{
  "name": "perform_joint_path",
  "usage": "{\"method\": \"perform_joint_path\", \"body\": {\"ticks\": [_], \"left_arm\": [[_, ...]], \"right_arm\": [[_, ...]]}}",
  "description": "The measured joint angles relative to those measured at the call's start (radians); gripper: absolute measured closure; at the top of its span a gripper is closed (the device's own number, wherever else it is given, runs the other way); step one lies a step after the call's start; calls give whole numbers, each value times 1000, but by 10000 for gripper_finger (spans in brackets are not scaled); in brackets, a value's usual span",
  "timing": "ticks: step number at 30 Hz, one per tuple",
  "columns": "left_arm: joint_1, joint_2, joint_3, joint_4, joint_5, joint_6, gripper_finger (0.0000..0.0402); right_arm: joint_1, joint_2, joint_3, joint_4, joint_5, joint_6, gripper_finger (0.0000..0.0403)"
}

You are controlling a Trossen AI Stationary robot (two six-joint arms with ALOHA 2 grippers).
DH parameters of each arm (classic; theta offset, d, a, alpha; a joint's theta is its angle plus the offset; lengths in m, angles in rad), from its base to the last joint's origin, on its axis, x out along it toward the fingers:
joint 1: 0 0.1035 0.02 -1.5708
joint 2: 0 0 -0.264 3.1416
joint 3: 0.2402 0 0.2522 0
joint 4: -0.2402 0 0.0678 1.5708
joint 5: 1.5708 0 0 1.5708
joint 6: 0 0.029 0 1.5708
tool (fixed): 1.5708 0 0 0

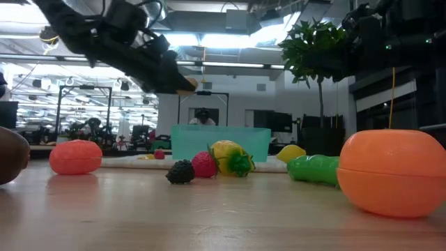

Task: Pick and placing Produce into tupperware
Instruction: Put the brown potato into the blue bin

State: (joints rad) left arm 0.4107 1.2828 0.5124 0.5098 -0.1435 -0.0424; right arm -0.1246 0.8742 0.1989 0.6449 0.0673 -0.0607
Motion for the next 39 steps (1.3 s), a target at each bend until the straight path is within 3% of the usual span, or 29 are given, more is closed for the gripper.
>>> {"method": "perform_joint_path", "body": {"ticks": [7, 23, 29, 39], "left_arm": [[67, 73, 99, -99, 162, 0, 216], [85, 253, 500, -849, 172, 116, 215], [85, 334, 584, -887, 156, 169, 216], [117, 433, 597, -894, 123, 187, 215]], "right_arm": [[0, 0, 0, -12, 0, -3, 341], [-23, 0, 0, -43, 1, 5, 341], [-22, 0, 0, -48, 0, 6, 341], [-22, 0, 0, -47, 0, 7, 341]]}}
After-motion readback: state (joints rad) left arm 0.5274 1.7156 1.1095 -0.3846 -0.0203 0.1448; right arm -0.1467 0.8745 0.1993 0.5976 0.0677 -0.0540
